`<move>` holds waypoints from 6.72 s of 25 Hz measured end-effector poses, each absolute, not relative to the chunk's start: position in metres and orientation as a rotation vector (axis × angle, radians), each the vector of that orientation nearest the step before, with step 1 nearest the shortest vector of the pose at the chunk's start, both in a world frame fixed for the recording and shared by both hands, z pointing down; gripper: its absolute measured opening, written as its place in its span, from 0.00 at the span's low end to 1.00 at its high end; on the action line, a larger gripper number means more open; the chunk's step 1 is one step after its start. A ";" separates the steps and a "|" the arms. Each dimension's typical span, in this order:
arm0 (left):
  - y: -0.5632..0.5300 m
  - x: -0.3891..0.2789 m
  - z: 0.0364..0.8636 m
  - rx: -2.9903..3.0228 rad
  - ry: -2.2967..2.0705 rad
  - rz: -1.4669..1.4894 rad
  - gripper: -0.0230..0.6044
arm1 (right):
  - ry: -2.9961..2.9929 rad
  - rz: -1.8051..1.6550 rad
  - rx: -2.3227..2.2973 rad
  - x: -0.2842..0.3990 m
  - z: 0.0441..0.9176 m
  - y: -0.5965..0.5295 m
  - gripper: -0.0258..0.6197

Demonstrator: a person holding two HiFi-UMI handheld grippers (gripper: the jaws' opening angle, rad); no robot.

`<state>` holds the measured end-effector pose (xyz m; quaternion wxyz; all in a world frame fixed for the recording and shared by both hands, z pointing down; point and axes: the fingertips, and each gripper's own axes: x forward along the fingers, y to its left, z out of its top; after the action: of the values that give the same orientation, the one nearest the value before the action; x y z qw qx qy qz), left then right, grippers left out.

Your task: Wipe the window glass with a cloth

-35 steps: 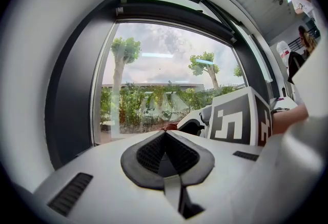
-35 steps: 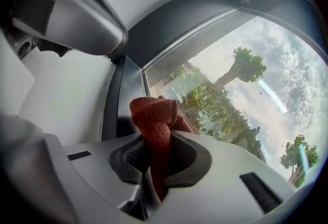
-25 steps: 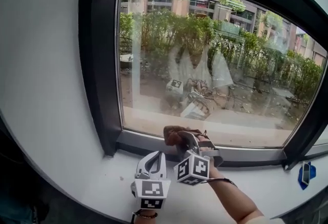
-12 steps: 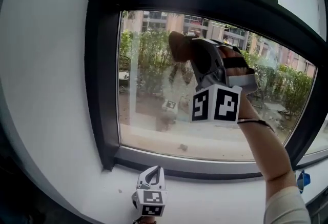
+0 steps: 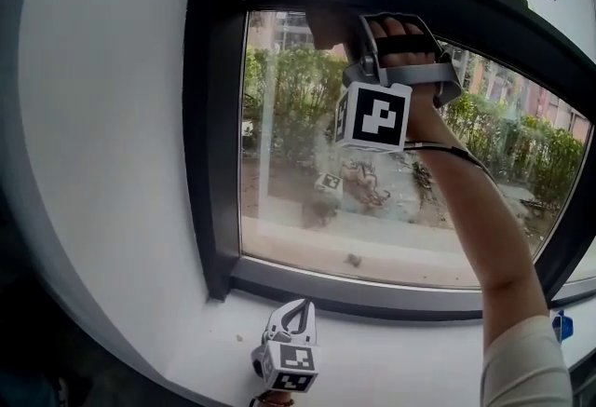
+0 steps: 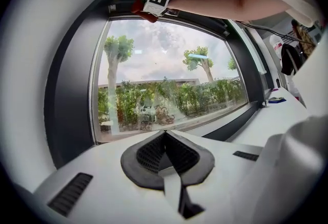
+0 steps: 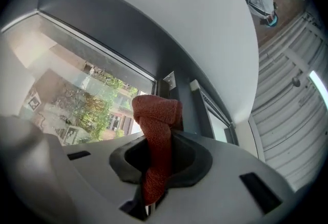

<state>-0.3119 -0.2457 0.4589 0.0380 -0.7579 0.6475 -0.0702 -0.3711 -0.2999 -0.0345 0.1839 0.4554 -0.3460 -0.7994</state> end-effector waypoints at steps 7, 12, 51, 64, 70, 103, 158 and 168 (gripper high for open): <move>-0.247 -0.337 0.462 -2.308 2.055 -0.162 0.07 | -1.037 -2.223 1.325 -0.390 -0.027 -0.322 0.14; -0.257 -0.335 0.467 -2.365 2.077 -0.117 0.07 | -1.222 -2.128 1.268 -0.391 -0.012 -0.324 0.14; -0.235 -0.346 0.444 -2.285 2.093 -0.123 0.07 | -1.827 -1.653 1.027 -0.386 0.263 -0.332 0.15; -0.235 -0.355 0.442 -2.270 2.129 -0.094 0.07 | -2.088 -1.272 0.945 -0.379 0.355 -0.334 0.15; -0.234 -0.365 0.442 -2.257 2.166 -0.063 0.07 | -2.067 -1.176 0.866 -0.379 0.387 -0.334 0.15; -0.223 -0.403 0.444 -2.231 2.312 0.125 0.07 | -2.054 -1.641 0.972 -0.369 0.172 -0.266 0.15; -0.209 -0.402 0.439 -2.168 2.299 0.036 0.07 | -1.507 -1.879 0.888 -0.492 0.136 -0.320 0.15; -0.205 -0.426 0.455 -2.106 2.430 0.050 0.07 | -1.462 -1.872 0.811 -0.496 0.205 -0.324 0.15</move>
<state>-0.4264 -0.2054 0.4546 -0.0373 -0.6544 0.7551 0.0154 -0.4964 -0.3245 0.2048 0.3108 0.3071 -0.5537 -0.7089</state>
